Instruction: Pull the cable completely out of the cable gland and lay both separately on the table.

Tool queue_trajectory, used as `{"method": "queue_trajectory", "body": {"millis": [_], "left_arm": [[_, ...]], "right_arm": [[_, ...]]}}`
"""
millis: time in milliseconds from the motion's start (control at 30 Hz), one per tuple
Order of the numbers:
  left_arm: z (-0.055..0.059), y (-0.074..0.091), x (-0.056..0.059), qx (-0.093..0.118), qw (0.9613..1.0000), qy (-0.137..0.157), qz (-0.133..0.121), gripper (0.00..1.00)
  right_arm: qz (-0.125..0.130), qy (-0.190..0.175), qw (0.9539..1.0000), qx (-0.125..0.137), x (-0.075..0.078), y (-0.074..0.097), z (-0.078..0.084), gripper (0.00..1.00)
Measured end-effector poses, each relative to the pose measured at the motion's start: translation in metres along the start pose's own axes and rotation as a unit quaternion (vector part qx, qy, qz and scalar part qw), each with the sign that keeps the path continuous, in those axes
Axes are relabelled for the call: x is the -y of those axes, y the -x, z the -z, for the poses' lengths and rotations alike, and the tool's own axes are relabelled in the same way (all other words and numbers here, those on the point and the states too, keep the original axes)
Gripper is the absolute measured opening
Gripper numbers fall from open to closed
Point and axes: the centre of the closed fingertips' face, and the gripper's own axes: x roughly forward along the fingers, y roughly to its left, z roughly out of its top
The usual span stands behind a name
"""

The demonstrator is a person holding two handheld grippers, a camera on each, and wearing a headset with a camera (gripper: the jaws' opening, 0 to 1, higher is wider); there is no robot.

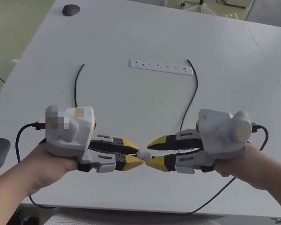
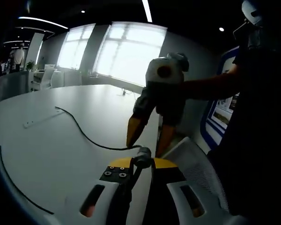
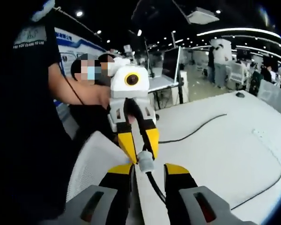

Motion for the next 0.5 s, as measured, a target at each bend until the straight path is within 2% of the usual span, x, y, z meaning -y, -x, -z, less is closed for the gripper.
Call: {"method": "queue_trajectory", "body": {"millis": [33,67,100,133,167,200,267,300,333,400,467,500], "left_arm": [[-0.001,0.000,0.000,0.002,1.0000,-0.005,0.000,0.15],[-0.002,0.001,0.000,0.002,0.9999,-0.011,0.000,0.15],[-0.002,0.001,0.001,0.002,0.9999,-0.016,0.001,0.15],[-0.003,0.002,0.001,0.004,0.9997,-0.023,0.001,0.15],[-0.003,0.002,0.001,0.006,0.9996,-0.027,0.000,0.15],[-0.003,0.003,0.001,0.007,0.9994,-0.033,0.000,0.15],[-0.004,0.004,0.002,0.008,0.9991,-0.042,0.002,0.15],[-0.004,0.004,0.003,0.008,0.9990,-0.045,0.003,0.15],[-0.005,0.004,0.004,0.008,0.9988,-0.048,0.004,0.15],[-0.006,0.004,0.005,0.008,0.9987,-0.049,0.006,0.15],[-0.007,0.004,0.007,0.009,0.9986,-0.052,0.008,0.15],[-0.007,0.004,0.007,0.010,0.9986,-0.051,0.009,0.15]], "right_arm": [[-0.007,-0.031,0.9995,0.004,0.002,0.002,-0.001,0.25],[-0.014,-0.050,0.9984,0.024,0.008,0.004,-0.006,0.25],[-0.027,-0.077,0.9962,0.030,0.010,0.006,-0.007,0.24],[-0.055,-0.123,0.9906,0.025,0.006,0.007,-0.006,0.23],[-0.087,-0.180,0.9797,0.014,0.001,0.009,-0.004,0.21],[-0.082,-0.182,0.9796,0.022,0.009,0.007,-0.005,0.22],[-0.084,-0.175,0.9808,0.021,0.014,0.007,-0.004,0.21],[-0.100,-0.191,0.9763,0.019,0.008,0.007,-0.005,0.19],[-0.126,-0.214,0.9685,0.019,0.002,0.007,-0.008,0.18],[-0.159,-0.234,0.9588,0.017,-0.008,0.007,-0.012,0.19],[-0.152,-0.222,0.9630,0.015,-0.006,0.003,-0.011,0.18],[-0.150,-0.223,0.9631,0.011,-0.005,0.001,-0.011,0.17]]}}
